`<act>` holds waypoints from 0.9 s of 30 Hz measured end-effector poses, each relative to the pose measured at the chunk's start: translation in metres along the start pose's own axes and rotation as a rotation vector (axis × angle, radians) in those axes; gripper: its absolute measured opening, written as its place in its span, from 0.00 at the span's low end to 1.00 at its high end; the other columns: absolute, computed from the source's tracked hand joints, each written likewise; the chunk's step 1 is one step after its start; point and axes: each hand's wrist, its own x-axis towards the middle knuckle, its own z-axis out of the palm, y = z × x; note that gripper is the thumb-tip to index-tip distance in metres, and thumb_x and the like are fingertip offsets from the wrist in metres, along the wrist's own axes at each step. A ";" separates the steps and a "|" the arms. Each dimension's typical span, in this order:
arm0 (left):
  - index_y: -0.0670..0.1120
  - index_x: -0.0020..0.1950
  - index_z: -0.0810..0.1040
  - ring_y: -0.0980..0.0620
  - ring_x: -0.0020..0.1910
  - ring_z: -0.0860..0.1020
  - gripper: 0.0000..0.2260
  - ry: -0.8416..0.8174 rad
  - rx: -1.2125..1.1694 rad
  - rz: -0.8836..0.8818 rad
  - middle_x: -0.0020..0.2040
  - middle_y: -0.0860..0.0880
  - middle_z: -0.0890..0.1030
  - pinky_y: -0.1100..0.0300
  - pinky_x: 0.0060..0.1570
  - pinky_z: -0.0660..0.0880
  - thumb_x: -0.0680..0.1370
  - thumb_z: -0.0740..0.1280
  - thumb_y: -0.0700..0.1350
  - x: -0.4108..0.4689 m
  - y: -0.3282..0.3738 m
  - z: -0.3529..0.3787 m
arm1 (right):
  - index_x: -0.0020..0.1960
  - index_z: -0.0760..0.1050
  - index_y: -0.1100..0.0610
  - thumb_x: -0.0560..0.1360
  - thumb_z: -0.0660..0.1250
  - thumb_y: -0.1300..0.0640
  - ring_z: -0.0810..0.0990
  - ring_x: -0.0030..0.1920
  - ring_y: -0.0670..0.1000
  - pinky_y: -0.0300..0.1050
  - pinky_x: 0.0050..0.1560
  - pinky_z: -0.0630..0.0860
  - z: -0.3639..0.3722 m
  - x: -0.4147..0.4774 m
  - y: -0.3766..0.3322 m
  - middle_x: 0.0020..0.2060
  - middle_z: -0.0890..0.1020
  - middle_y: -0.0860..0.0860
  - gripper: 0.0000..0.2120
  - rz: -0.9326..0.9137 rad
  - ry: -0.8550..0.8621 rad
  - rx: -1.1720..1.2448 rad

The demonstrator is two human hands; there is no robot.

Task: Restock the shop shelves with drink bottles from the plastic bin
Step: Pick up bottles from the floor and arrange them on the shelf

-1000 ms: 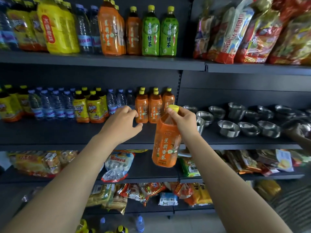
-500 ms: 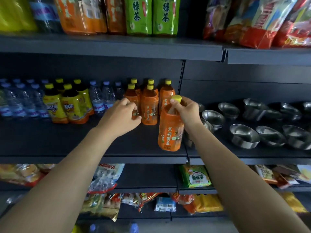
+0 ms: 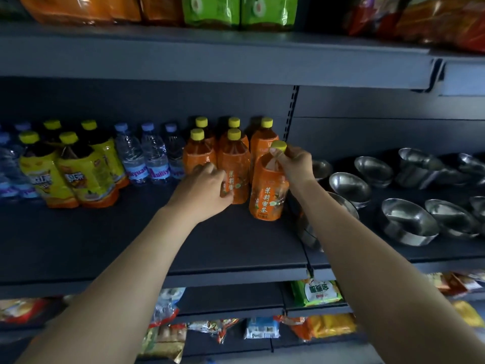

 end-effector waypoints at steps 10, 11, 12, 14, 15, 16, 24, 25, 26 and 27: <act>0.45 0.61 0.72 0.47 0.63 0.68 0.18 -0.015 -0.005 0.028 0.61 0.47 0.71 0.52 0.55 0.71 0.76 0.61 0.54 0.026 -0.010 0.027 | 0.58 0.77 0.54 0.74 0.69 0.49 0.82 0.53 0.50 0.53 0.58 0.78 0.017 0.029 0.025 0.50 0.83 0.50 0.15 -0.041 -0.072 -0.007; 0.45 0.61 0.72 0.47 0.62 0.68 0.18 -0.021 -0.018 0.028 0.61 0.48 0.71 0.53 0.54 0.71 0.77 0.61 0.54 0.026 -0.009 0.029 | 0.60 0.76 0.54 0.74 0.69 0.48 0.82 0.53 0.50 0.53 0.57 0.78 0.017 0.029 0.025 0.51 0.83 0.50 0.18 -0.051 -0.079 -0.028; 0.45 0.61 0.72 0.48 0.62 0.68 0.18 -0.024 -0.027 0.029 0.61 0.48 0.71 0.54 0.54 0.71 0.77 0.61 0.54 0.026 -0.008 0.031 | 0.62 0.75 0.54 0.74 0.69 0.48 0.82 0.52 0.49 0.52 0.57 0.78 0.016 0.029 0.024 0.51 0.83 0.50 0.19 -0.057 -0.085 -0.047; 0.45 0.60 0.72 0.48 0.62 0.68 0.17 -0.029 -0.029 0.034 0.61 0.48 0.71 0.55 0.53 0.70 0.77 0.61 0.54 0.025 -0.007 0.035 | 0.62 0.75 0.54 0.73 0.69 0.47 0.82 0.52 0.49 0.52 0.57 0.78 0.014 0.029 0.024 0.50 0.83 0.49 0.20 -0.060 -0.097 -0.084; 0.44 0.60 0.72 0.48 0.61 0.68 0.17 -0.034 -0.028 0.036 0.61 0.48 0.70 0.55 0.52 0.70 0.77 0.61 0.54 0.024 -0.007 0.037 | 0.62 0.75 0.53 0.73 0.70 0.47 0.82 0.52 0.49 0.52 0.56 0.78 0.014 0.029 0.025 0.50 0.83 0.49 0.20 -0.063 -0.094 -0.108; 0.45 0.61 0.72 0.48 0.62 0.68 0.17 -0.038 -0.029 0.036 0.61 0.48 0.70 0.55 0.53 0.70 0.77 0.61 0.54 0.023 -0.007 0.038 | 0.61 0.75 0.53 0.72 0.70 0.47 0.82 0.52 0.50 0.52 0.56 0.78 0.014 0.028 0.026 0.50 0.83 0.49 0.20 -0.069 -0.085 -0.136; 0.46 0.61 0.72 0.49 0.62 0.69 0.17 -0.035 -0.077 0.015 0.62 0.49 0.70 0.56 0.51 0.70 0.77 0.61 0.54 0.016 -0.007 0.042 | 0.68 0.64 0.40 0.58 0.71 0.33 0.74 0.64 0.53 0.59 0.63 0.72 0.015 0.026 0.072 0.62 0.76 0.48 0.41 -0.074 0.004 -0.291; 0.46 0.61 0.72 0.49 0.62 0.69 0.17 -0.039 -0.084 0.011 0.62 0.49 0.70 0.56 0.52 0.70 0.77 0.61 0.54 0.016 -0.007 0.043 | 0.68 0.62 0.38 0.57 0.71 0.32 0.73 0.64 0.54 0.60 0.62 0.72 0.016 0.026 0.076 0.63 0.76 0.47 0.42 -0.075 0.000 -0.313; 0.46 0.61 0.72 0.49 0.62 0.68 0.17 -0.043 -0.090 0.006 0.62 0.49 0.70 0.55 0.53 0.70 0.77 0.61 0.54 0.015 -0.006 0.044 | 0.69 0.60 0.38 0.57 0.71 0.33 0.72 0.65 0.54 0.61 0.62 0.72 0.017 0.021 0.074 0.64 0.74 0.47 0.43 -0.076 0.001 -0.340; 0.46 0.61 0.72 0.49 0.62 0.68 0.17 -0.048 -0.094 0.003 0.62 0.49 0.70 0.55 0.53 0.70 0.77 0.61 0.54 0.015 -0.006 0.045 | 0.71 0.59 0.40 0.59 0.72 0.36 0.72 0.66 0.55 0.61 0.61 0.73 0.019 0.016 0.069 0.66 0.73 0.48 0.44 -0.080 0.004 -0.368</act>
